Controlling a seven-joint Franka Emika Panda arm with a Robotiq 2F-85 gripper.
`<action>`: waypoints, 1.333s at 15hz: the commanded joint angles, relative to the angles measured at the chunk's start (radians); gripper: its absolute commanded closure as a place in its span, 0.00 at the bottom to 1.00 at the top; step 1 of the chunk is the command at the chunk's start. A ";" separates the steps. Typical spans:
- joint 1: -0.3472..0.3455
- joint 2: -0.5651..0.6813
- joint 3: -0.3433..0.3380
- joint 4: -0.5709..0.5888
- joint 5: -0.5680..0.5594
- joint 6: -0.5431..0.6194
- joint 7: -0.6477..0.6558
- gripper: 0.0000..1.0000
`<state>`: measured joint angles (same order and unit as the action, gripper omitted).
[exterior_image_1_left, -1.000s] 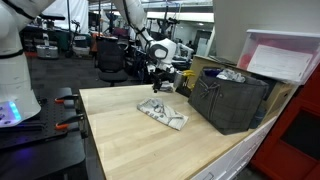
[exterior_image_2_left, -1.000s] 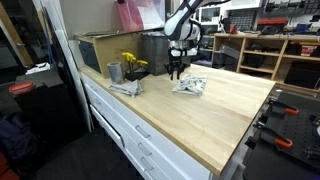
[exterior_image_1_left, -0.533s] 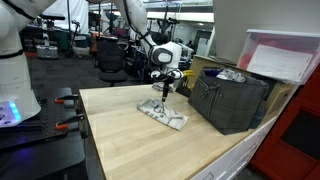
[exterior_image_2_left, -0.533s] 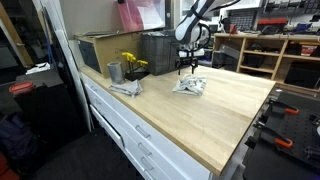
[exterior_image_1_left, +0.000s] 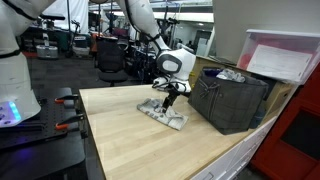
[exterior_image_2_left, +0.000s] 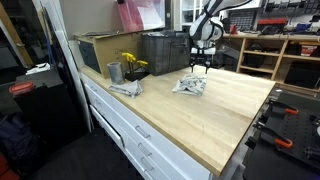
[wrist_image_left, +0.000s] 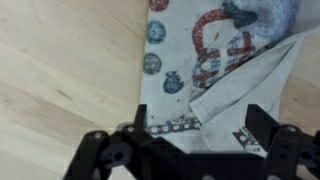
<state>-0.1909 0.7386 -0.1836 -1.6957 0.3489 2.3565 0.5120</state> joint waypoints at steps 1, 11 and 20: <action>-0.101 0.027 0.073 0.047 0.136 -0.068 -0.038 0.00; -0.132 0.119 0.109 0.142 0.189 -0.020 -0.167 0.00; -0.157 0.203 0.127 0.222 0.198 -0.039 -0.188 0.32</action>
<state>-0.3265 0.9257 -0.0760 -1.5132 0.5356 2.3322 0.3394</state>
